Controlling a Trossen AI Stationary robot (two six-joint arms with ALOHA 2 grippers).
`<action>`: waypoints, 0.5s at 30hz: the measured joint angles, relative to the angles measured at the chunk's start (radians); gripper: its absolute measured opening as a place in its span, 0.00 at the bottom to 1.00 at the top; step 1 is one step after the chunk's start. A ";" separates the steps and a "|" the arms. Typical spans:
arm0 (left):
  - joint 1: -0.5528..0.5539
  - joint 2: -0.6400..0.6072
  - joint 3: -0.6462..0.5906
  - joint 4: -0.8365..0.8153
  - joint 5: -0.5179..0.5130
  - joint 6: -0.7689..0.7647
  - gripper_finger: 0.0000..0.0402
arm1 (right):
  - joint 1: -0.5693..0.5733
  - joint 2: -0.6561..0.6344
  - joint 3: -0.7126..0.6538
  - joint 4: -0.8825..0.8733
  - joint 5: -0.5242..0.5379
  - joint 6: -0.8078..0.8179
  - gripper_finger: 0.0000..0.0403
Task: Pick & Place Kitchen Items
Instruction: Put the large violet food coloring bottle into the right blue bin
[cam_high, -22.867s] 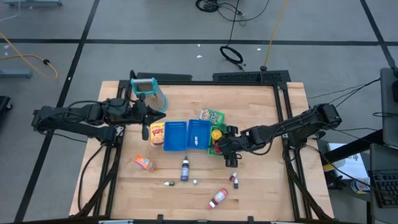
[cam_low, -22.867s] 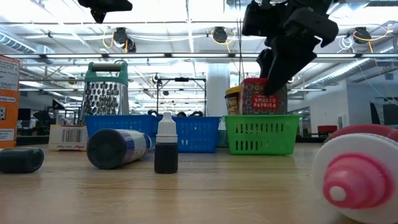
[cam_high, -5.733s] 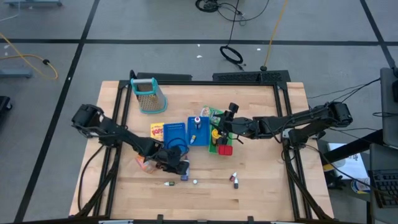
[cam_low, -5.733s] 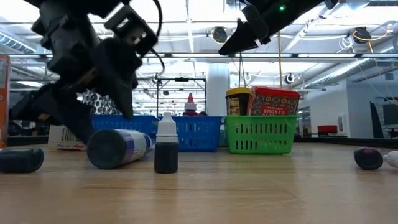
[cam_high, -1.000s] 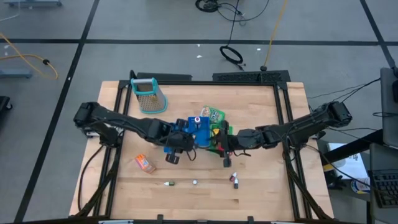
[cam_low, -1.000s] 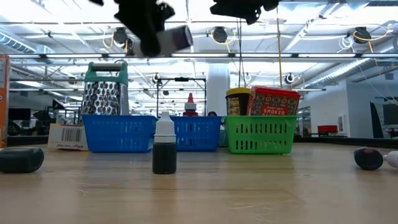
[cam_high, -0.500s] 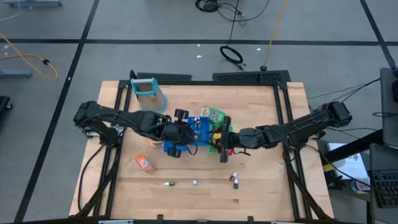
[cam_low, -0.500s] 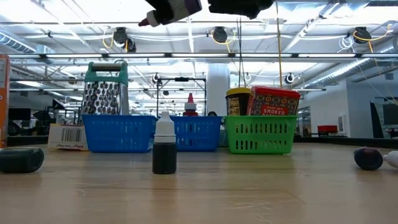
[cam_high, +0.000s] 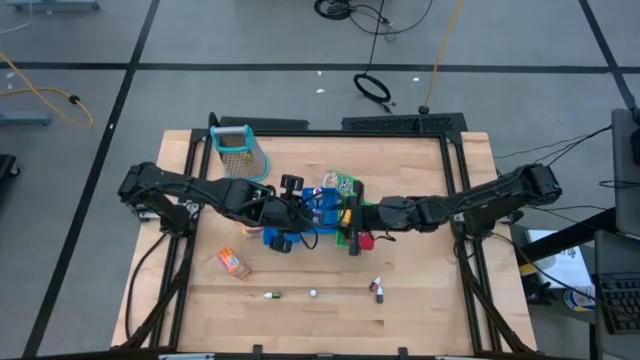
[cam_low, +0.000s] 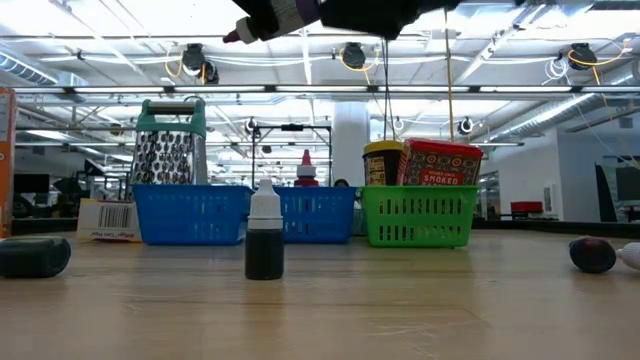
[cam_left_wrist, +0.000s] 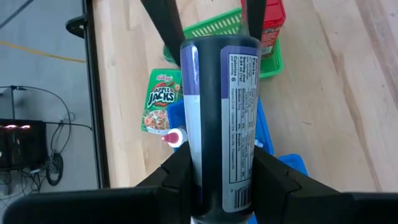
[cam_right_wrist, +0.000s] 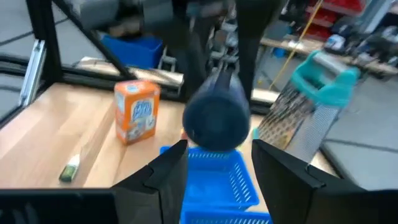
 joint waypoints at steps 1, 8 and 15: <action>0.000 0.000 0.000 0.003 0.000 0.003 0.27 | -0.002 0.010 0.000 0.009 -0.015 0.002 0.42; 0.000 0.000 0.000 0.004 -0.001 -0.001 0.27 | -0.007 0.076 0.038 0.033 0.072 -0.033 0.45; 0.000 0.000 0.000 0.005 -0.003 -0.002 0.27 | -0.008 0.063 0.061 0.050 0.037 -0.055 0.51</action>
